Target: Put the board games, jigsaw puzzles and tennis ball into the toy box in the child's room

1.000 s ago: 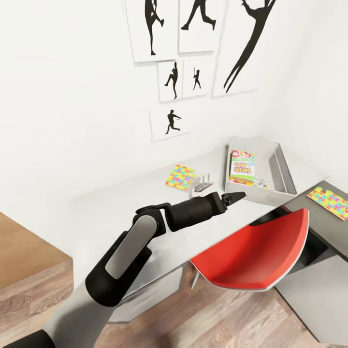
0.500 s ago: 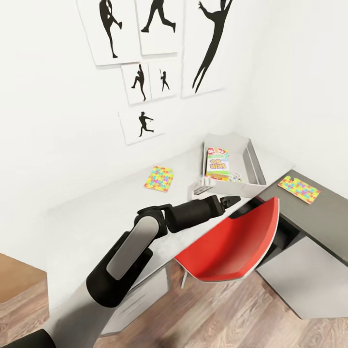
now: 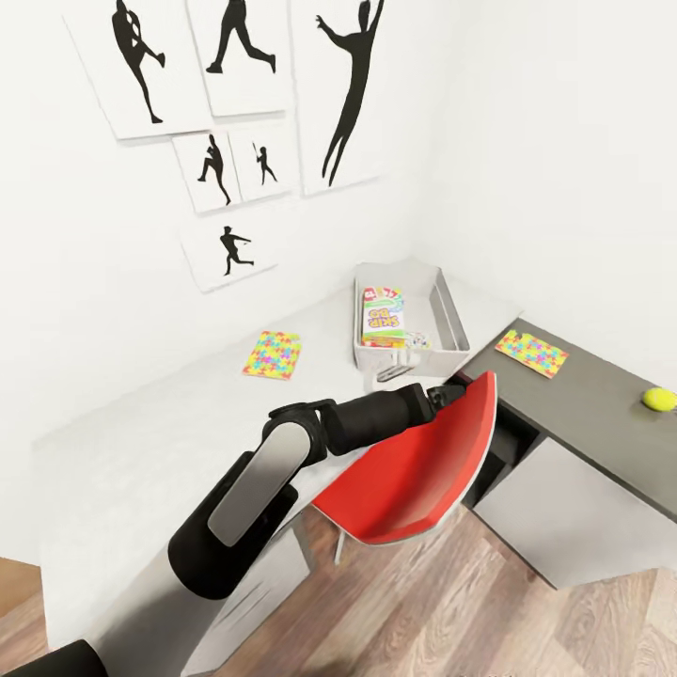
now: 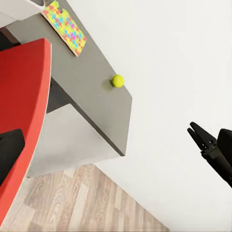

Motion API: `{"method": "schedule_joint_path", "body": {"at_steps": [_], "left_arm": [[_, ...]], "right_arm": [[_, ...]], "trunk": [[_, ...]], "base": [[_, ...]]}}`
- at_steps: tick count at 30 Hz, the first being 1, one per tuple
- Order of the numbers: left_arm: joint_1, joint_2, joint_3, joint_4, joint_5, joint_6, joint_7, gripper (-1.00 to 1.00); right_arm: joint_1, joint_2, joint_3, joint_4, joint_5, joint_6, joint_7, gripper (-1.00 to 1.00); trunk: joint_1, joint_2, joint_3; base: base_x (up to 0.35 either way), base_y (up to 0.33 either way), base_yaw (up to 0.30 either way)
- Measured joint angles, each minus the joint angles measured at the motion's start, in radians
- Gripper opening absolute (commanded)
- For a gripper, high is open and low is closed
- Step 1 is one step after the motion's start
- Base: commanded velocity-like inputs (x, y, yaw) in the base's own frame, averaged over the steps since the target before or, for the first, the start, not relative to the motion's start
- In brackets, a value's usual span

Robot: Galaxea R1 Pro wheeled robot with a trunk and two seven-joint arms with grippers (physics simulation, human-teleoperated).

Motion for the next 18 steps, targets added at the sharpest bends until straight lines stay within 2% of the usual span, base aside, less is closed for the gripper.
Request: {"method": "schedule_joint_path", "body": {"at_steps": [12, 15, 18], "left_arm": [[0.0, -0.001, -0.002, 0.0, -0.001, -0.002, -0.013, 1.0], [0.0, -0.001, -0.003, -0.001, -0.001, -0.002, -0.035, 1.0], [0.0, 0.0, -0.006, -0.001, -0.001, -0.004, -0.103, 1.0]], "right_arm": [[-0.002, 0.001, 0.01, 0.004, -0.001, 0.004, -0.024, 1.0], [-0.004, 0.003, 0.024, 0.014, -0.002, 0.005, -0.029, 1.0], [-0.006, 0.004, 0.071, 0.028, -0.003, 0.005, -0.045, 1.0]], "trunk": [[0.0, 0.0, 0.015], [0.0, 0.0, 0.019], [0.0, 0.0, 0.024]], "base": [[0.0, 0.0, -0.204], [0.0, 0.0, -0.184], [0.0, 0.0, -0.173]]}}
